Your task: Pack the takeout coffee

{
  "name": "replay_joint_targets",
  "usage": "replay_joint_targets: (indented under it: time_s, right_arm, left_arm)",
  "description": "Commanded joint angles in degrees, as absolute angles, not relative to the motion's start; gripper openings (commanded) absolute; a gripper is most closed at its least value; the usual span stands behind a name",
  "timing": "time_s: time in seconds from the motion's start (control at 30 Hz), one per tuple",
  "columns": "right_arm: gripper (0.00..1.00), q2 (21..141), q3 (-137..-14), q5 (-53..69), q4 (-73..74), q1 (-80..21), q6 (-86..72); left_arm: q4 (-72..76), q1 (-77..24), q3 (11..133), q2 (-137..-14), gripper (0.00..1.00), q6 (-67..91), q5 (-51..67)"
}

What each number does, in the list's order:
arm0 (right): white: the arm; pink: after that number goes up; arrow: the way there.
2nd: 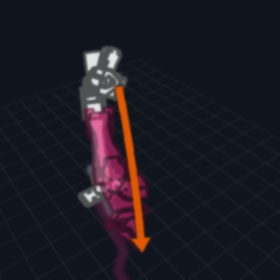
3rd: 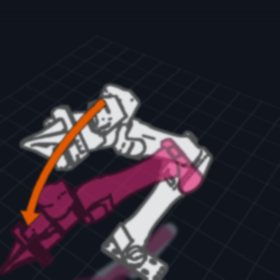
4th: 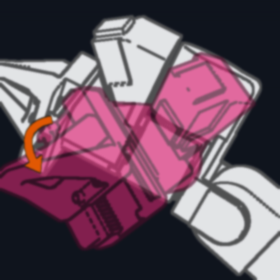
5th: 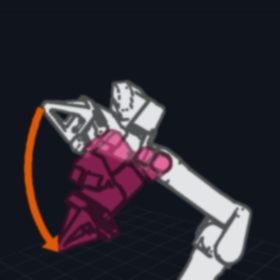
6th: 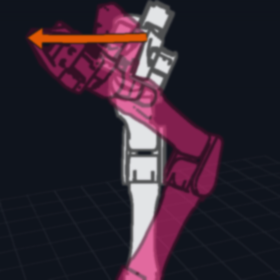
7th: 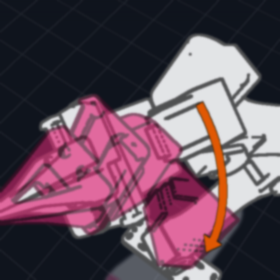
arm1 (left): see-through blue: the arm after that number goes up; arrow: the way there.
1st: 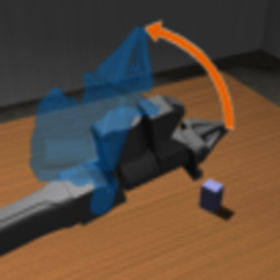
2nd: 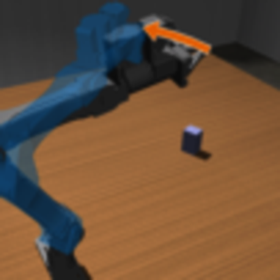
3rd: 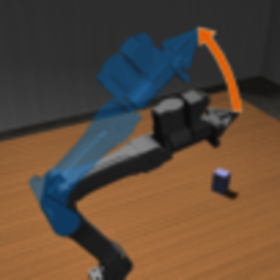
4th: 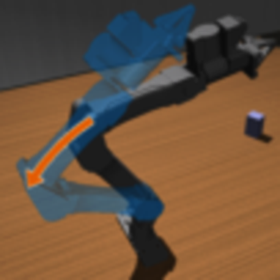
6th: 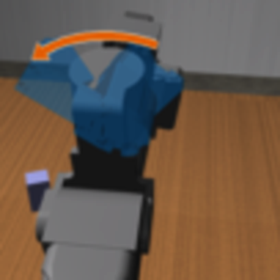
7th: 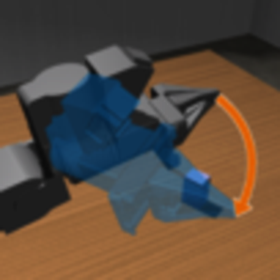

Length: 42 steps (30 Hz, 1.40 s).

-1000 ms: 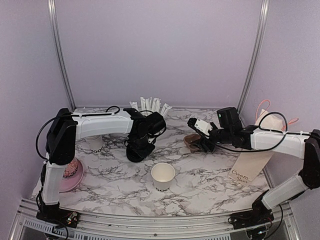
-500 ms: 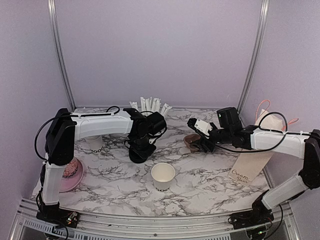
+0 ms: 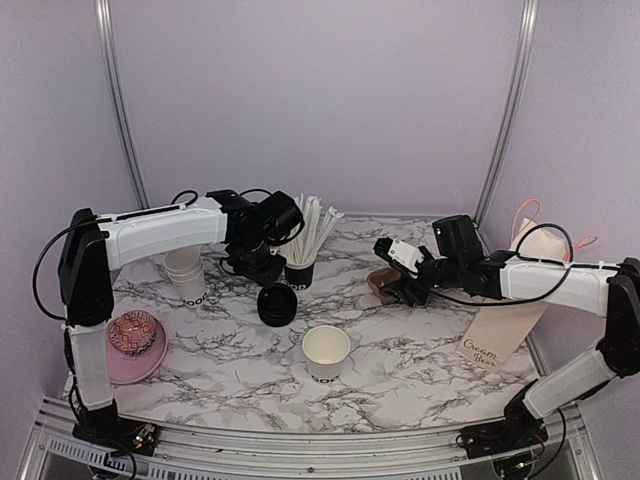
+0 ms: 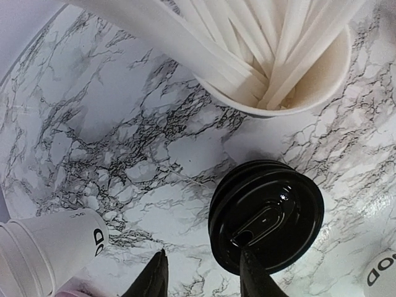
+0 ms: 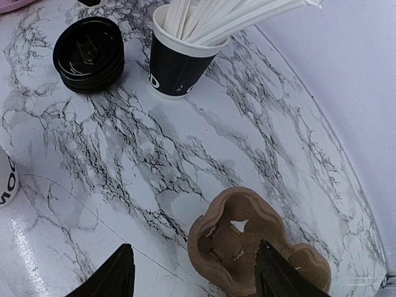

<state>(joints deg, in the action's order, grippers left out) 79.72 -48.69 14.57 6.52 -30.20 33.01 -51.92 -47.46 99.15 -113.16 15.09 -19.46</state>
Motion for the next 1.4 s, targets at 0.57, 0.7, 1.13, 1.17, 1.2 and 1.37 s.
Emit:
replay_joint_targets:
  time_s: [0.57, 0.7, 1.13, 1.17, 1.2, 1.37]
  right_arm:
    - [0.64, 80.1, -49.0, 14.8, 7.2, -29.9, 33.7]
    - [0.64, 80.3, -49.1, 14.7, 7.5, -29.9, 33.8]
    - [0.63, 80.9, -49.3, 14.8, 7.6, -29.9, 33.7]
    - [0.63, 80.9, -49.3, 14.9, 7.6, -29.9, 33.7]
    - [0.63, 81.0, -49.3, 14.9, 7.6, -29.9, 33.7]
    - [0.63, 80.8, -50.9, 15.0, 8.2, -29.9, 32.0]
  left_arm:
    - [-51.0, -45.1, 99.7, -120.1, 0.28, 15.1, -16.7]
    - [-51.0, -45.1, 99.6, -120.4, 0.25, 15.0, -16.8]
    - [-51.1, -45.1, 98.1, -114.1, 0.12, 15.1, -18.3]
    - [-51.1, -45.0, 97.9, -113.5, 0.12, 15.0, -18.2]
    - [-51.1, -45.0, 97.7, -112.8, 0.11, 15.0, -18.2]
    - [-51.4, -45.0, 97.2, -108.0, 0.11, 15.1, -17.7]
